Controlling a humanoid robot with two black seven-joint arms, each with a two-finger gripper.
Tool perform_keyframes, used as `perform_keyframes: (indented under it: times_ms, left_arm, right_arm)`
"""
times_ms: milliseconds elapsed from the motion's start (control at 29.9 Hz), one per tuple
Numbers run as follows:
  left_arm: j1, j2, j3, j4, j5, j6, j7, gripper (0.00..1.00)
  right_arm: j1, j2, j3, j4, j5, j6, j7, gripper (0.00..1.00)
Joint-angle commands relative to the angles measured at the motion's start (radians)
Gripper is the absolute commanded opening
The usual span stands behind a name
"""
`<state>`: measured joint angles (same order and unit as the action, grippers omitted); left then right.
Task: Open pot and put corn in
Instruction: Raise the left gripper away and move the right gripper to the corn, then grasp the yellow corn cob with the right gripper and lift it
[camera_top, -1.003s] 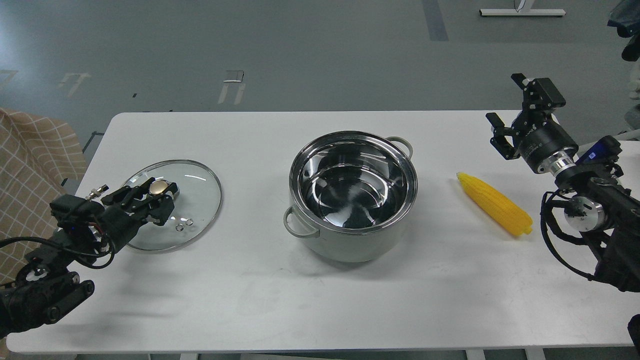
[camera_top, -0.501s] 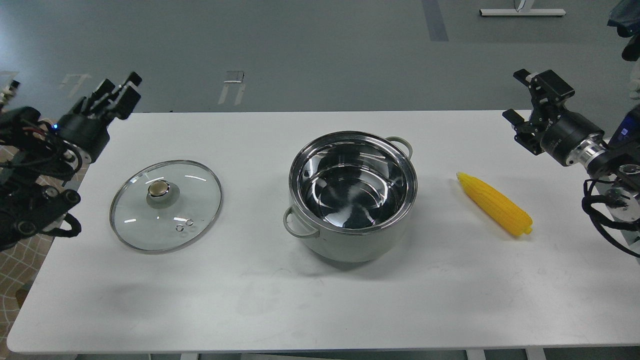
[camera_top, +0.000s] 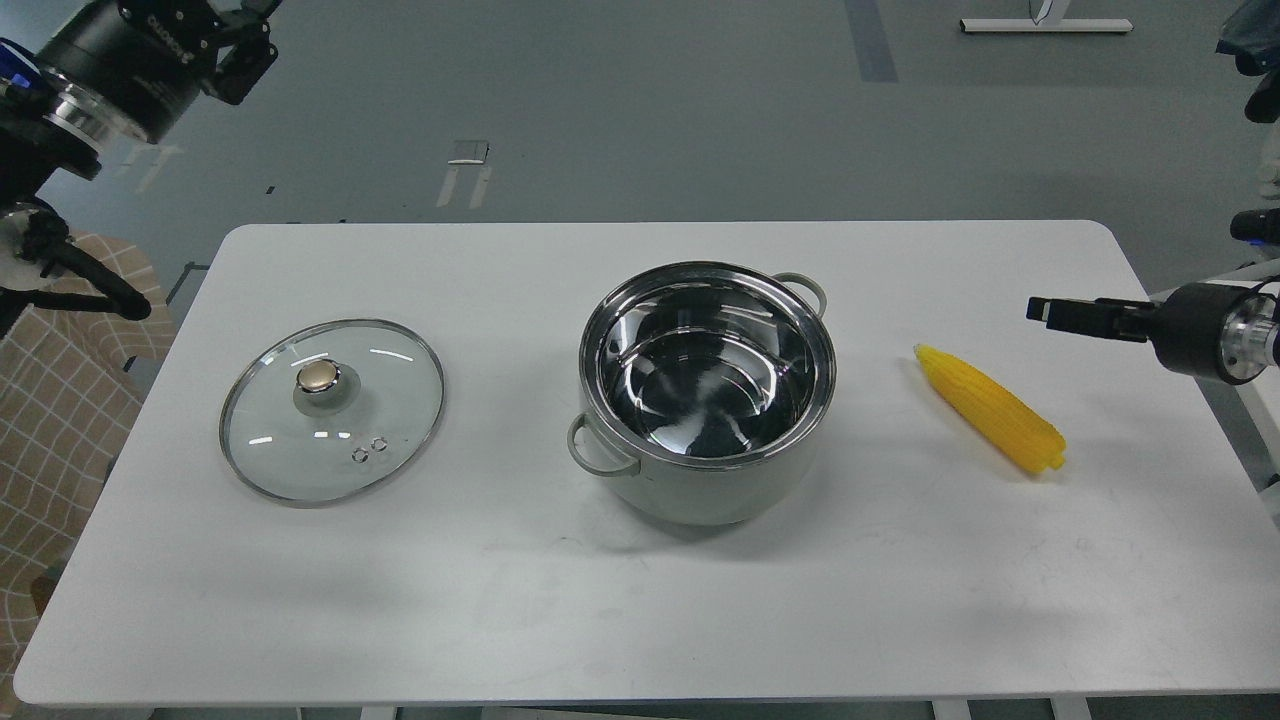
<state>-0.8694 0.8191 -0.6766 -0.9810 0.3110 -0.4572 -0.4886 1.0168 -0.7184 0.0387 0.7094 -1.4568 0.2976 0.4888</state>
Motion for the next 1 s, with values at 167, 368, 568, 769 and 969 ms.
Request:
perform_keyframes:
  times_ms: [167,368,568,769,969]
  left_arm:
    - [0.016,-0.009,-0.020,-0.022,-0.018,-0.023,0.000,0.94]
    - [0.016,-0.011,-0.021,-0.038,-0.018,-0.015,0.000,0.94]
    - [0.018,-0.009,-0.023,-0.064,-0.018,-0.014,0.000,0.94]
    - [0.020,-0.009,-0.024,-0.068,-0.018,-0.012,0.000,0.94]
    - [0.020,-0.009,-0.029,-0.070,-0.018,-0.005,0.000,0.94]
  right_arm:
    - [-0.027,0.046,-0.097,-0.004,-0.111,-0.083,0.000,1.00]
    - [-0.073,0.120,-0.102,-0.057,-0.115,-0.137,0.000,0.98]
    - [-0.086,0.171,-0.141,-0.117,-0.149,-0.178,0.000,0.79]
    - [-0.086,0.172,-0.169,-0.122,-0.149,-0.201,0.000,0.23]
    - [-0.093,0.146,-0.172,-0.105,-0.140,-0.268,0.000,0.17]
